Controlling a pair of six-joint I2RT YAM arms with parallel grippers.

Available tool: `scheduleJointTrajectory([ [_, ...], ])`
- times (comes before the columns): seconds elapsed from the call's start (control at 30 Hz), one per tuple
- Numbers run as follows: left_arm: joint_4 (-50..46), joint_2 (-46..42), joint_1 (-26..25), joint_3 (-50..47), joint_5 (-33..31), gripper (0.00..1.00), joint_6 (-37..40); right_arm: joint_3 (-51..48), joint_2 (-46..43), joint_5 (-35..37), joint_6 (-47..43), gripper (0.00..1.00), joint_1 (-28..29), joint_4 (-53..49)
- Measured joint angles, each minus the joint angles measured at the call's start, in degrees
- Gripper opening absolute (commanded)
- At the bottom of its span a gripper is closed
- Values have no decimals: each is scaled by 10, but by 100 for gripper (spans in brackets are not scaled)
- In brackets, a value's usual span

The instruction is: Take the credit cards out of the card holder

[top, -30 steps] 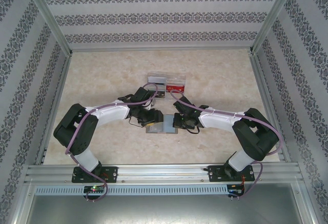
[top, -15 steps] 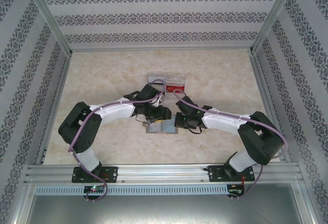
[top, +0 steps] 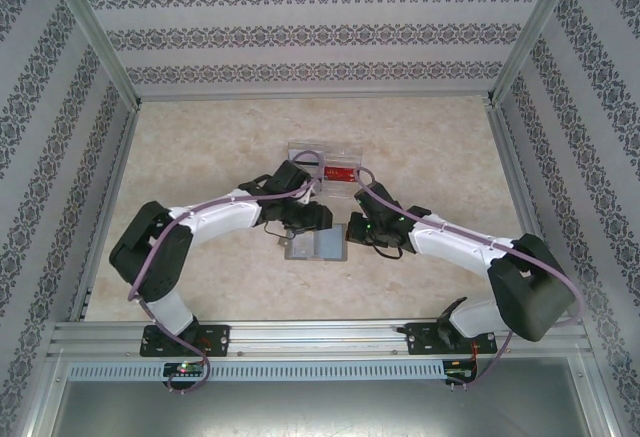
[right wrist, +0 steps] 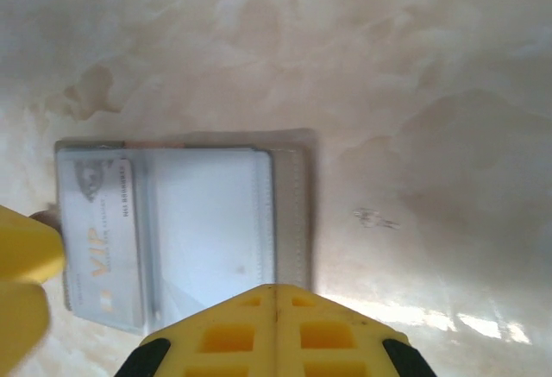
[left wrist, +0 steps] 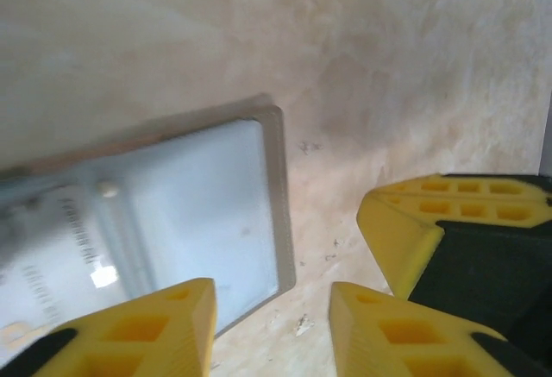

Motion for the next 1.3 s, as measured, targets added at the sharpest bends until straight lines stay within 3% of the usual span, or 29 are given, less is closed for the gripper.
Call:
scheduleJointTrajectory([
  [0.23, -28, -34, 75, -53, -30, 9, 26, 54, 64, -47, 0, 10, 30, 34],
  [0.6, -37, -12, 79, -90, -22, 9, 28, 71, 147, -110, 22, 16, 48, 86],
  [1.3, -33, 6, 78, -91, -14, 10, 27, 77, 194, -140, 36, 17, 51, 109],
])
